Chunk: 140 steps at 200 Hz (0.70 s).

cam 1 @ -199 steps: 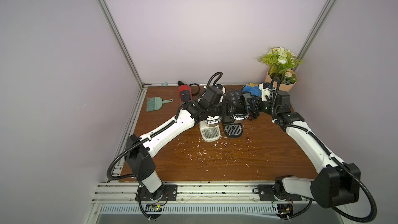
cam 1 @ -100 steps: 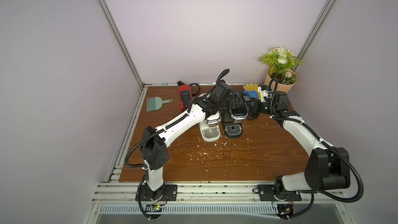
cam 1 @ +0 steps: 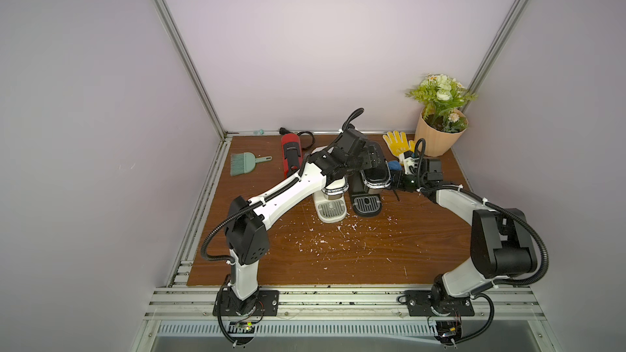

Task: Wipe the surface of a coffee machine
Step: Wipe the dirt from the surface of the coffee machine.

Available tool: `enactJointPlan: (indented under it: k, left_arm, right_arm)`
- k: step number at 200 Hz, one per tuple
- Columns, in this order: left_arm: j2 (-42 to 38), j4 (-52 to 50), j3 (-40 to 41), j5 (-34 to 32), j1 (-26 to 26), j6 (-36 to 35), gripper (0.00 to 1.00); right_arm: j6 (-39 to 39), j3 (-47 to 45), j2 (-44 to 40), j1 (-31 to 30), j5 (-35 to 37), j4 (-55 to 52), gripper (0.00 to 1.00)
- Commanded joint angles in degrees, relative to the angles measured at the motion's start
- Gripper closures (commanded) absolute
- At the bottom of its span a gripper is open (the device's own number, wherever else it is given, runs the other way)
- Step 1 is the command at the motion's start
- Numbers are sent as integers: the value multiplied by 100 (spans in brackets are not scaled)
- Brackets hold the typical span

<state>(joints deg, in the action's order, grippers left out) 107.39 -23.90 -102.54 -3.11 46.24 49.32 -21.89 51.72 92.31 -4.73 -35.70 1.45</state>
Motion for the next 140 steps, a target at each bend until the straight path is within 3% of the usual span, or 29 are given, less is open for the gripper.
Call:
enactJointPlan:
  k: [1, 42, 105, 140]
  left_arm:
    - [129, -1082, 597, -540, -5, 53, 18]
    - [206, -1134, 802, -551, -17, 77, 18]
    - [291, -1135, 693, -515, -10, 0, 19]
    - [244, -1143, 723, -462, -10, -30, 18]
  right_arm:
    - [148, -73, 102, -68, -469, 357, 92]
    - [273, -77, 224, -68, -315, 227, 92]
    - [376, 882, -698, -57, -121, -552, 92]
    - [330, 1153, -483, -58, -158, -514, 92]
